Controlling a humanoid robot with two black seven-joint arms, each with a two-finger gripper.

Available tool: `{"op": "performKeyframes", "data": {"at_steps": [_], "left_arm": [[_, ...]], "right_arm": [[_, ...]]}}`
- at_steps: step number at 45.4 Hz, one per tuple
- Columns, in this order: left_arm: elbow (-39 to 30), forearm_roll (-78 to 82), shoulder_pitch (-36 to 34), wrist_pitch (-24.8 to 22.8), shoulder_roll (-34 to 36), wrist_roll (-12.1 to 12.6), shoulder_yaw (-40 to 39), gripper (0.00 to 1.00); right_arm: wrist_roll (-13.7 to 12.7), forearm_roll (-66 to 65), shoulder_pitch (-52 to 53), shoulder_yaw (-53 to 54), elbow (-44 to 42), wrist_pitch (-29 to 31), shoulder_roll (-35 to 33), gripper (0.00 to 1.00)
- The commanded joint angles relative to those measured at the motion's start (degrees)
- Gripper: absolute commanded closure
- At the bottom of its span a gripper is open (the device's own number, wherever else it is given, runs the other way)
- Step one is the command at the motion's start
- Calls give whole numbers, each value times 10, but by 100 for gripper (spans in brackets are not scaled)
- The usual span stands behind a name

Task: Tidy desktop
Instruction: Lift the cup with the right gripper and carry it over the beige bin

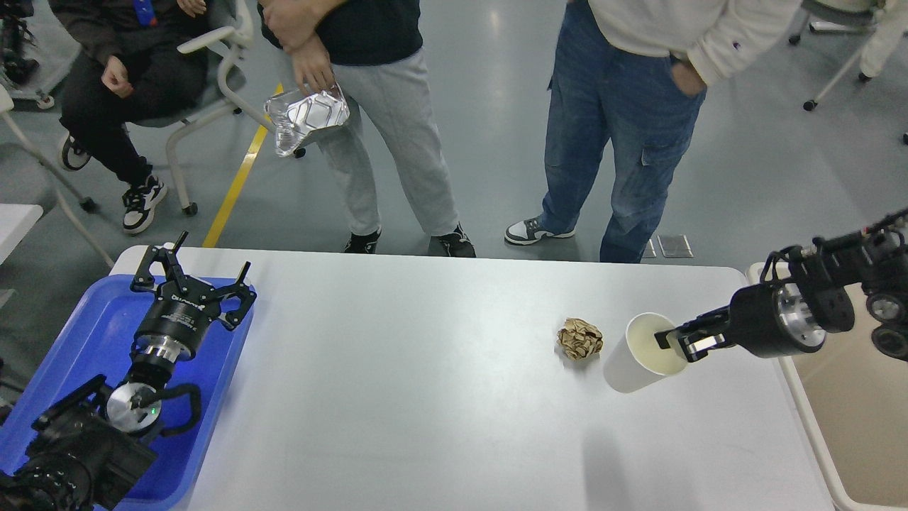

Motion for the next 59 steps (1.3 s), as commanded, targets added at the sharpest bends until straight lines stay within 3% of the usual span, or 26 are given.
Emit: {"op": "performKeyframes", "data": {"at_steps": [1,25,42,59], "left_arm": [[0,0,0,0,0,0,0,0],[0,-1,0,0,0,0,0,0],[0,-1,0,0,0,0,0,0],[0,0,0,0,0,0,0,0]], "right_arm": [[2,20,81,5,23,66,-35,100],[3,25,111,36,18,108,-67,100],[3,39,27,76,-37,47,-93,100],[3,197,-114,169,-150,-46,-104,100]]}}
